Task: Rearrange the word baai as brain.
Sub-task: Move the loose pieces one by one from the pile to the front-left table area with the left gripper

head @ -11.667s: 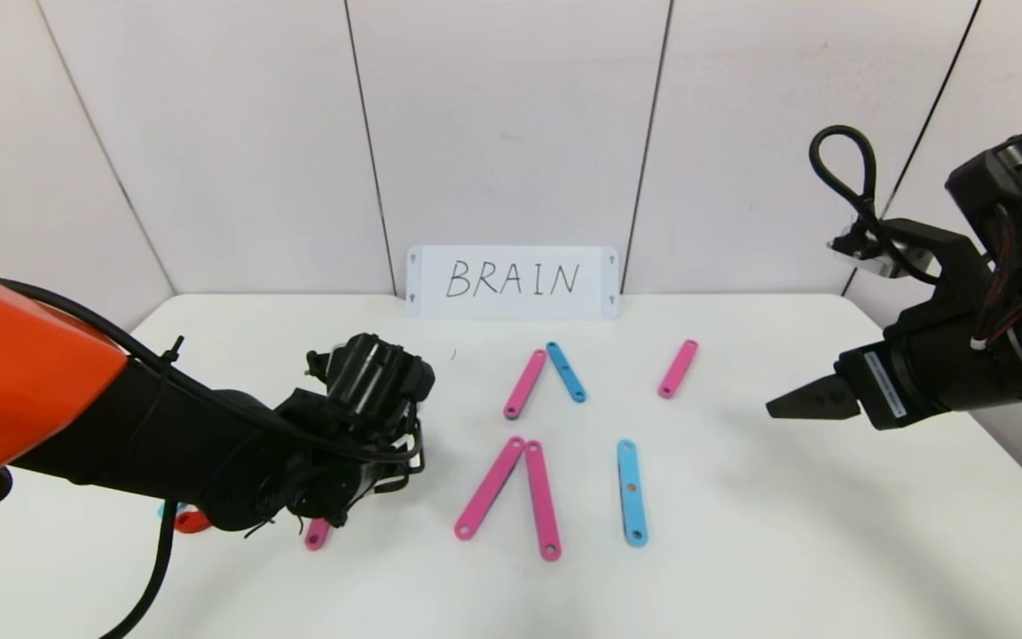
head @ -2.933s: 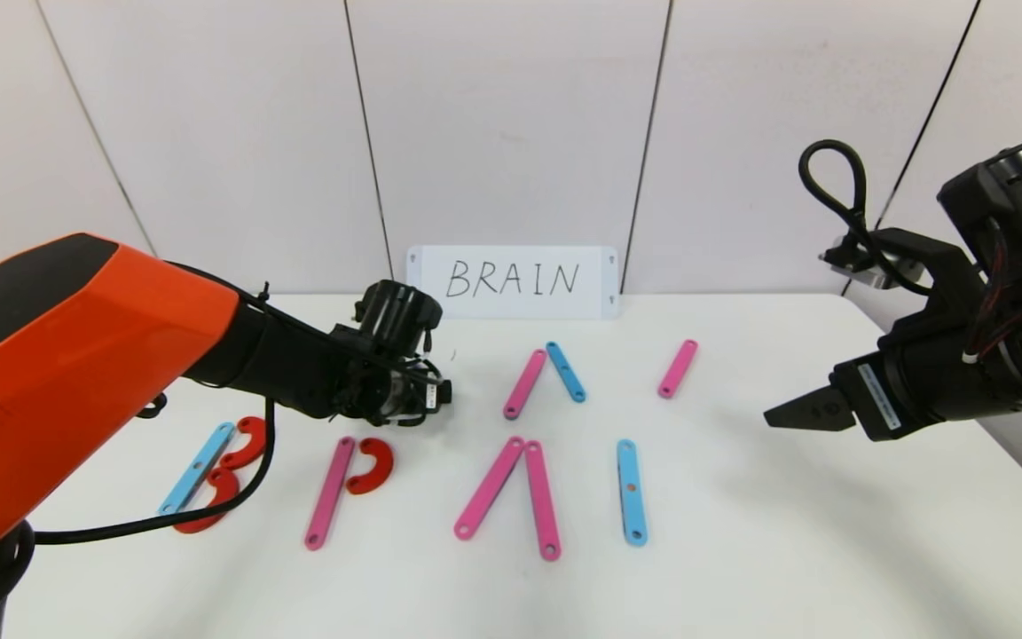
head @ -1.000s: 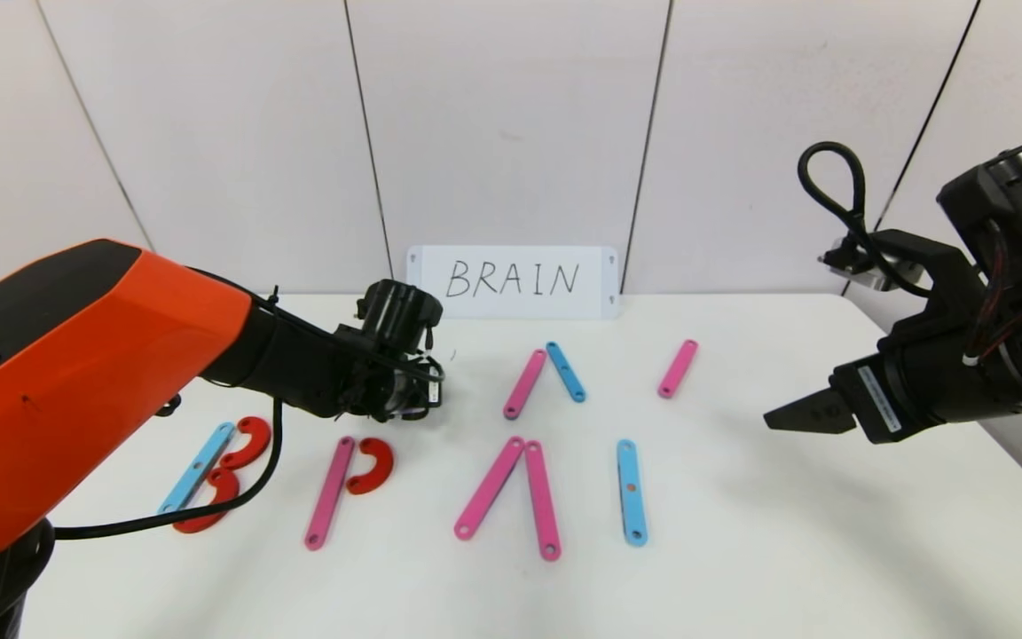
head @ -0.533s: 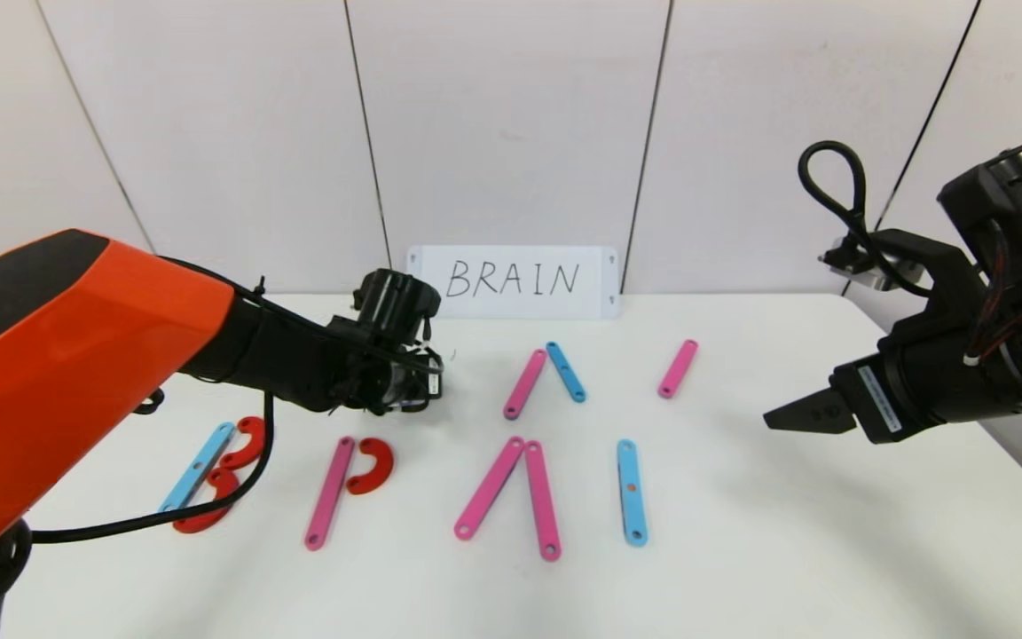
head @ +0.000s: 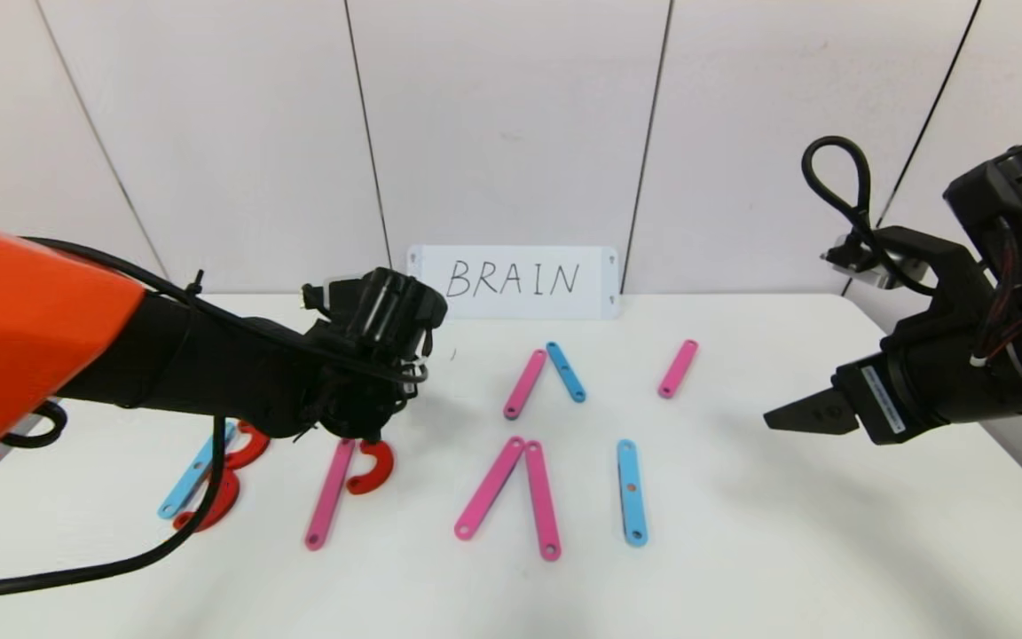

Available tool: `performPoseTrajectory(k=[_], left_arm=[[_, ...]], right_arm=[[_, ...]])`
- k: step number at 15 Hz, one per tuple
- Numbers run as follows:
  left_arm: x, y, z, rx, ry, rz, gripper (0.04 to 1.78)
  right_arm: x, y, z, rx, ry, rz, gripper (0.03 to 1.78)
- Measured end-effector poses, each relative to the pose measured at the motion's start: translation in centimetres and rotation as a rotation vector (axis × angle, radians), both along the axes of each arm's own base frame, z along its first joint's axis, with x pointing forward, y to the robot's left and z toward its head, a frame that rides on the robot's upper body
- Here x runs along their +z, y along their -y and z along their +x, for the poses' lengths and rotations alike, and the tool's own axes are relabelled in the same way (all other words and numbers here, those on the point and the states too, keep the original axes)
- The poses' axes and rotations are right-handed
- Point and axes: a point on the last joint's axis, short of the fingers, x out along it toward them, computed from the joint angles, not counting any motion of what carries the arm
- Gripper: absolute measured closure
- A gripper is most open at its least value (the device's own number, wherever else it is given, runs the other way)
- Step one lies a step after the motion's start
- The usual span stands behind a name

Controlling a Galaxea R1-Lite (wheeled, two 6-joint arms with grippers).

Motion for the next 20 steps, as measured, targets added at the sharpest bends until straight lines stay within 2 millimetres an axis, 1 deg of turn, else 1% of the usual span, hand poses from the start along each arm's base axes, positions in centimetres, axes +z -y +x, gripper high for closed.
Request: performPoseTrajectory(k=[2, 4, 9, 11, 15, 20], left_arm=[[0.2, 0.1, -2.1, 0.045, -0.057, -0.046, 1.55], [0.3, 0.2, -3.2, 0.098, -0.098, -0.087, 1.55], [-0.1, 2.2, -6.8, 0.104, -0.180, -0.115, 1.55], [-0.1, 2.8, -8.1, 0.102, -0.219, -0.133, 1.55], [-0.4, 2.7, -9.2, 0.151, -0.256, -0.153, 1.55], [-1.7, 2.6, -9.9, 0.256, -0.331, -0.153, 1.55]], right_arm=[[0.1, -0.1, -0.2, 0.007, 0.003, 0.001, 0.11], [0.1, -0.2, -0.3, 0.011, 0.005, 0.001, 0.11], [0.4, -0.1, -0.6, 0.012, 0.015, 0.005, 0.11], [0.4, -0.1, -0.6, 0.011, 0.017, 0.006, 0.11], [0.4, -0.1, -0.6, 0.011, 0.017, 0.006, 0.11], [0.3, -0.2, -0.6, 0.016, 0.012, 0.004, 0.11]])
